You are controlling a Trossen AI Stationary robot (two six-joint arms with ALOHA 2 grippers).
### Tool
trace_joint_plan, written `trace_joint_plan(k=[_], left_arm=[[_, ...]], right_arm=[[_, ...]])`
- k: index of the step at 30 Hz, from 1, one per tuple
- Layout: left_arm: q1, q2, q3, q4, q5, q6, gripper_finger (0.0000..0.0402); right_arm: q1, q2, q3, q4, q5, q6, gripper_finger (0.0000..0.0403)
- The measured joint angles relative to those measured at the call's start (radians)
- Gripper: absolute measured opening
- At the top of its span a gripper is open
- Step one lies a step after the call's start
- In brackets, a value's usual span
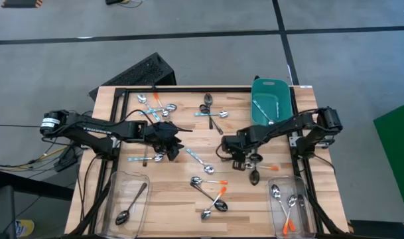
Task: Sort silverware by color (type)
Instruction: Put the black spoon into the left transparent bin
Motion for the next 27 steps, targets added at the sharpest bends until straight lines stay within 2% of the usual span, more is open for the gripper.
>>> trace_joint_plan(k=[8,13,18,24,27], left_arm=[[0.000,0.000,0.000,-0.039,0.006,-0.003,0.0138],[0.000,0.000,0.000,-0.058,0.001,0.000,0.0138],[0.000,0.000,0.000,-0.059,0.000,-0.005,0.0138],[0.000,0.000,0.000,-0.059,0.000,-0.016,0.0138],[0.000,0.000,0.000,-0.059,0.000,-0.016,0.0138]], right_arm=[[0.001,0.000,-0.062,0.012,-0.023,-0.116,0.0203],[0.024,0.039,-0.102,0.035,0.022,-0.134,0.0203],[0.033,0.080,-0.100,0.042,0.039,-0.141,0.0152],[0.037,0.078,-0.101,0.050,0.026,-0.141,0.0027],[0.035,0.059,-0.100,0.041,0.016,-0.109,0.0020]])
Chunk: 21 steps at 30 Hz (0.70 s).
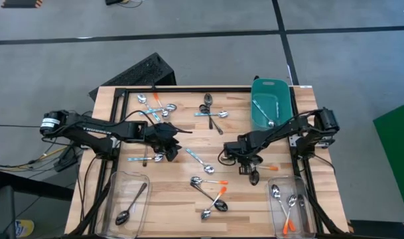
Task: Sort silverware by color (type)
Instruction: Put the black spoon into the left transparent bin
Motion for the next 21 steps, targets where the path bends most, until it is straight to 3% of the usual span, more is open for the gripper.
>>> trace_joint_plan(k=[6,11,16,21], left_arm=[[0.000,0.000,0.000,0.008,0.037,-0.070,0.0138],[0.000,0.000,0.000,0.129,0.020,-0.059,0.0138],[0.000,0.000,0.000,0.405,0.019,0.022,0.0138],[0.001,0.000,0.000,0.575,0.012,0.079,0.0138]], right_arm=[[-0.001,-0.113,0.048,-0.189,0.005,0.131,0.0017],[-0.010,-0.256,0.074,-0.162,0.023,0.219,0.0015],[-0.065,-0.371,0.087,0.124,0.032,0.276,0.0015],[-0.116,-0.426,0.088,0.540,0.029,0.291,0.0014]])
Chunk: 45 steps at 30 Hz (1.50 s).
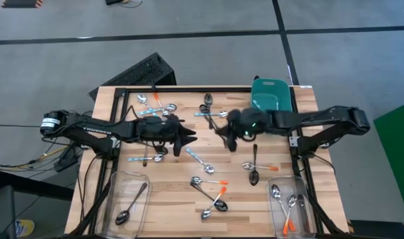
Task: Sort silverware by color (type)
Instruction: Put the black spoon into the left transparent bin
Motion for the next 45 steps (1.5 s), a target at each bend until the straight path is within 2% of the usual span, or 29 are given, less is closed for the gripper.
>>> trace_joint_plan(k=[3,7,9,11,16,20,29,36,40,45], left_arm=[[0.006,0.000,0.000,0.072,-0.002,-0.037,0.0138],[0.011,0.000,0.000,0.134,-0.022,-0.020,0.0138],[0.028,0.000,0.000,0.151,0.014,0.013,0.0138],[0.047,0.000,0.000,0.168,0.092,0.023,0.0138],[0.070,0.000,0.000,0.238,0.261,-0.012,0.0138],[0.065,0.000,0.000,0.264,0.307,-0.018,0.0138],[0.045,0.000,0.000,0.377,0.278,-0.001,0.0138],[0.018,0.000,0.000,0.404,0.243,0.040,0.0135],[0.016,0.000,0.000,0.401,0.172,0.036,0.0102],[0.028,0.000,0.000,0.401,0.211,0.040,0.0019]], right_arm=[[-0.029,-0.005,0.000,0.204,-0.045,-0.010,0.0014],[-0.065,0.036,0.000,0.422,-0.256,-0.024,0.0014],[-0.069,0.066,0.000,0.497,-0.349,-0.023,0.0014],[-0.069,0.094,0.000,0.524,-0.406,-0.019,0.0014],[-0.069,0.149,0.011,0.596,-0.455,-0.016,0.0014],[-0.078,0.195,0.069,0.611,-0.509,-0.025,0.0014],[-0.084,0.282,0.206,0.603,-0.532,-0.037,0.0014],[-0.100,0.291,0.231,0.596,-0.532,-0.050,0.0014],[-0.102,0.292,0.231,0.591,-0.528,-0.052,0.0014],[-0.100,0.292,0.231,0.546,-0.528,-0.048,0.0014]])
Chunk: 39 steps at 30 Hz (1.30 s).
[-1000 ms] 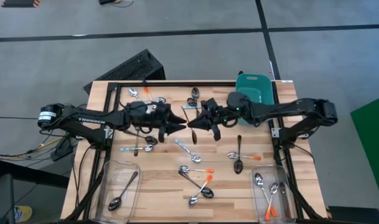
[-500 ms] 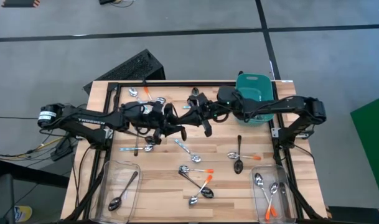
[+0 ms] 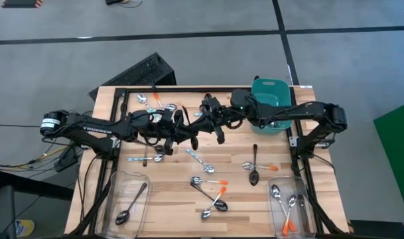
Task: Sort silverware by color (type)
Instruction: Put the black spoon into the left transparent bin
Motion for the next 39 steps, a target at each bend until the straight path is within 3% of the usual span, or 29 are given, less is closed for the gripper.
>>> trace_joint_plan(k=[6,11,16,23,30,39], left_arm=[[0.002,0.000,0.000,-0.031,0.015,-0.012,0.0004],[0.001,-0.009,0.003,-0.126,-0.031,-0.112,0.0000],[-0.037,-0.065,0.002,-0.374,-0.088,-0.166,0.0000],[-0.142,-0.228,0.000,-0.801,-0.321,-0.321,0.0000],[-0.291,-0.391,0.000,-1.109,-0.503,-0.583,0.0000],[-0.654,-0.431,0.000,-1.302,-0.534,-0.976,0.0000]], right_arm=[[-0.001,0.000,0.000,-0.030,0.000,0.006,0.0038],[-0.026,0.002,0.000,-0.071,0.010,0.017,0.0074],[-0.064,-0.011,0.000,-0.148,0.030,0.018,0.0096],[-0.096,-0.033,0.001,-0.150,0.076,0.015,0.0102],[-0.135,-0.047,0.001,-0.153,0.089,0.016,0.0102],[-0.164,-0.047,0.001,-0.175,0.086,0.067,0.0103]])
